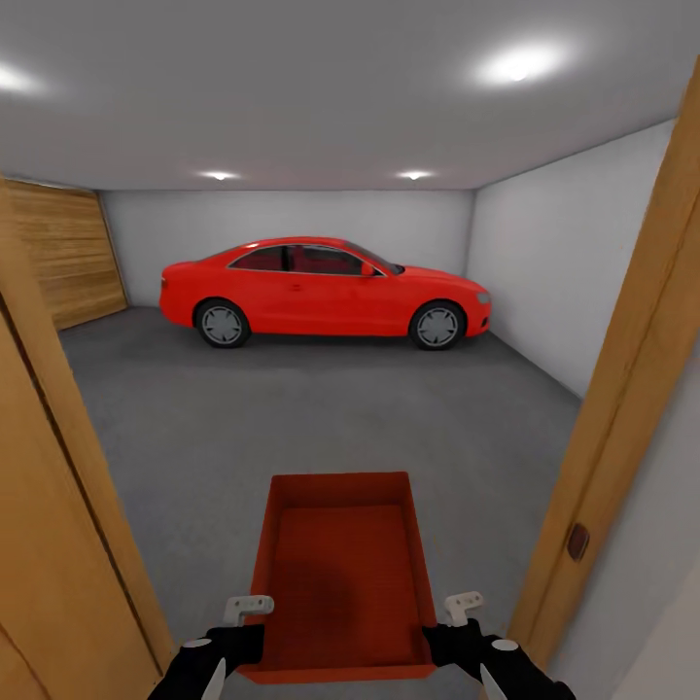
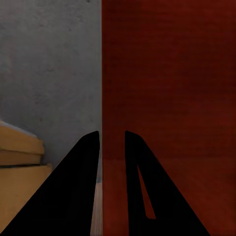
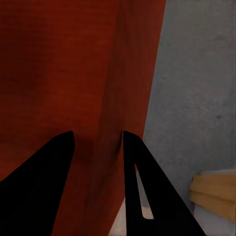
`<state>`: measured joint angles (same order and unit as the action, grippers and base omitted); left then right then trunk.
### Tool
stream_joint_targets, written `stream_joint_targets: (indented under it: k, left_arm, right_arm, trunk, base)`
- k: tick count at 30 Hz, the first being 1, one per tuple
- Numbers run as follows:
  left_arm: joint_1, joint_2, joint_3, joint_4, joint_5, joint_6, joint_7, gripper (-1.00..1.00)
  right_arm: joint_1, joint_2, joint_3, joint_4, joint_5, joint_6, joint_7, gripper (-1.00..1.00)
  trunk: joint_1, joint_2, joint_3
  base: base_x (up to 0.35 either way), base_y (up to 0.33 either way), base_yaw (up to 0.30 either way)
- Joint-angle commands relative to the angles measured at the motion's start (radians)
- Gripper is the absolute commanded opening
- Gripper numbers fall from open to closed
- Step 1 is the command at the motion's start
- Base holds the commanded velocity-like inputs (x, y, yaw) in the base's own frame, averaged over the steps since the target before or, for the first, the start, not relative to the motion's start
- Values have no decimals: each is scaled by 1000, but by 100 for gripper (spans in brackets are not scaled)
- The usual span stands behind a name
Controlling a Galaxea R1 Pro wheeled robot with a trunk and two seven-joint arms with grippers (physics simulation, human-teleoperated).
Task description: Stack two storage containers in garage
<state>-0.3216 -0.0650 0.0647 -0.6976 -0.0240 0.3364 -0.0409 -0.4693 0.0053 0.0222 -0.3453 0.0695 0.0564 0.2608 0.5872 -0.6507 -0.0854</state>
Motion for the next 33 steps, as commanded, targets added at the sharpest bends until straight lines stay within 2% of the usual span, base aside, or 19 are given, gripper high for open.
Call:
stream_joint_targets:
  k: [1,33]
  left_arm:
    - [-1,19,9,0,-27,6,19,-100]
    - [-1,17,9,0,-27,-16,19,-100]
  right_arm:
    - [0,-1,21,-4,-10,-34,90,-100]
    - [0,-1,21,-4,-11,-35,93,-100]
  trunk:
    - [1,-1,-2]
    - [1,-1,-2]
  base:
    - [323,0,0]
    - [13,9,0]
